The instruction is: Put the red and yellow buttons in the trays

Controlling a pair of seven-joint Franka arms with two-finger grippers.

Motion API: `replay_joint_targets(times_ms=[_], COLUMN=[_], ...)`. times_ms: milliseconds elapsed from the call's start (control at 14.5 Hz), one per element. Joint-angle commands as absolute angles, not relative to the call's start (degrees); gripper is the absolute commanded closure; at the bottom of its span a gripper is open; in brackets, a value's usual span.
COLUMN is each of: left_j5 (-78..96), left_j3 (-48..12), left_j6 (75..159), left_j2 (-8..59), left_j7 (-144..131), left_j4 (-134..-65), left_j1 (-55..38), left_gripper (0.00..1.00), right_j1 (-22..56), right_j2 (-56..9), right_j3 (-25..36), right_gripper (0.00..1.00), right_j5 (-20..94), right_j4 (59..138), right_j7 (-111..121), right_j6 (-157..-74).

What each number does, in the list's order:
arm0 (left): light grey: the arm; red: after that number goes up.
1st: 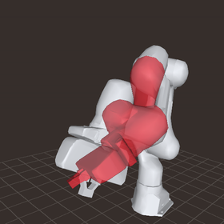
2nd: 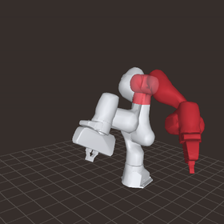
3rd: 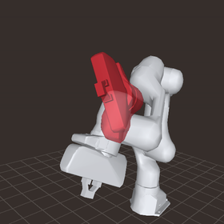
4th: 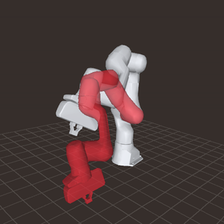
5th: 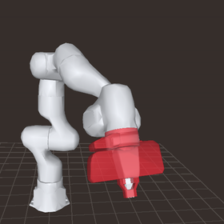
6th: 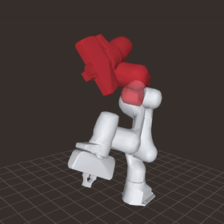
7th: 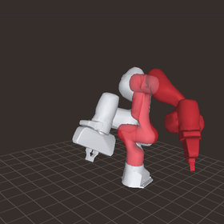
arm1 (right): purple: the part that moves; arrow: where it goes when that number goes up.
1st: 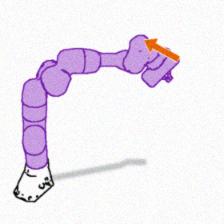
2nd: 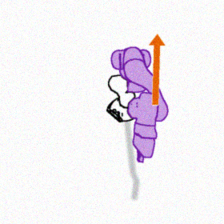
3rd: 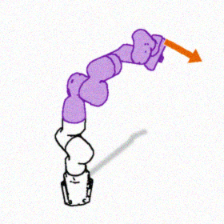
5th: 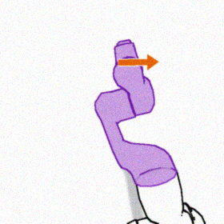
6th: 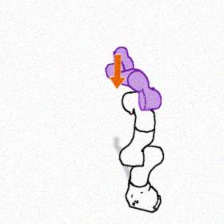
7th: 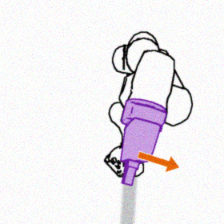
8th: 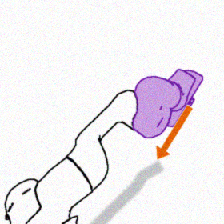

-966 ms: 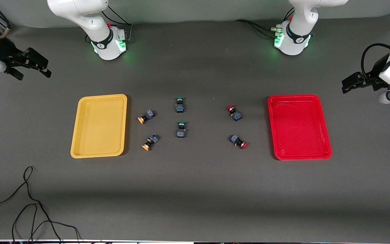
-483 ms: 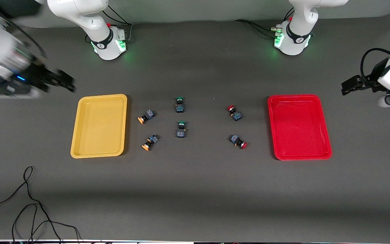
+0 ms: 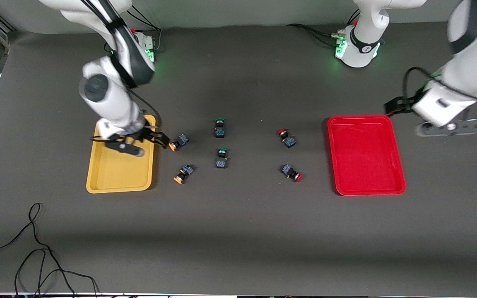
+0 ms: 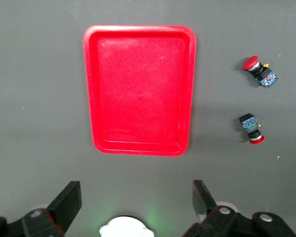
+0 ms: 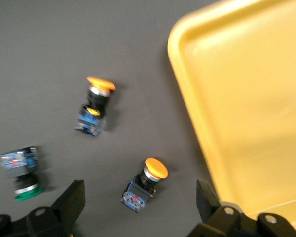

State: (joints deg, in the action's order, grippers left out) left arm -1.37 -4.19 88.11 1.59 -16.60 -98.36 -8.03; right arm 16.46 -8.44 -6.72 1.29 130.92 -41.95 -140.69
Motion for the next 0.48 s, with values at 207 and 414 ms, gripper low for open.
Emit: replay_joint_targets(times_ms=[207, 414], left_j5=[-1.41, -1.49], left_j3=[-10.81, -10.81], left_j6=[97.28, 106.76], left_j2=[16.22, 23.27], left_j7=[-41.35, -51.13], left_j4=[-96.68, -99.13], left_j1=[-14.30, -20.47], left_gripper=[0.00, 0.01], right_j1=[18.72, 18.81], right_j2=[-21.26, -21.45], right_j3=[-6.68, -6.68], right_gripper=[0.00, 0.00], right_j5=[1.67, 1.67], right_j4=[130.17, 130.17], right_j7=[-51.49, -52.56], right_j6=[-152.13, -151.00])
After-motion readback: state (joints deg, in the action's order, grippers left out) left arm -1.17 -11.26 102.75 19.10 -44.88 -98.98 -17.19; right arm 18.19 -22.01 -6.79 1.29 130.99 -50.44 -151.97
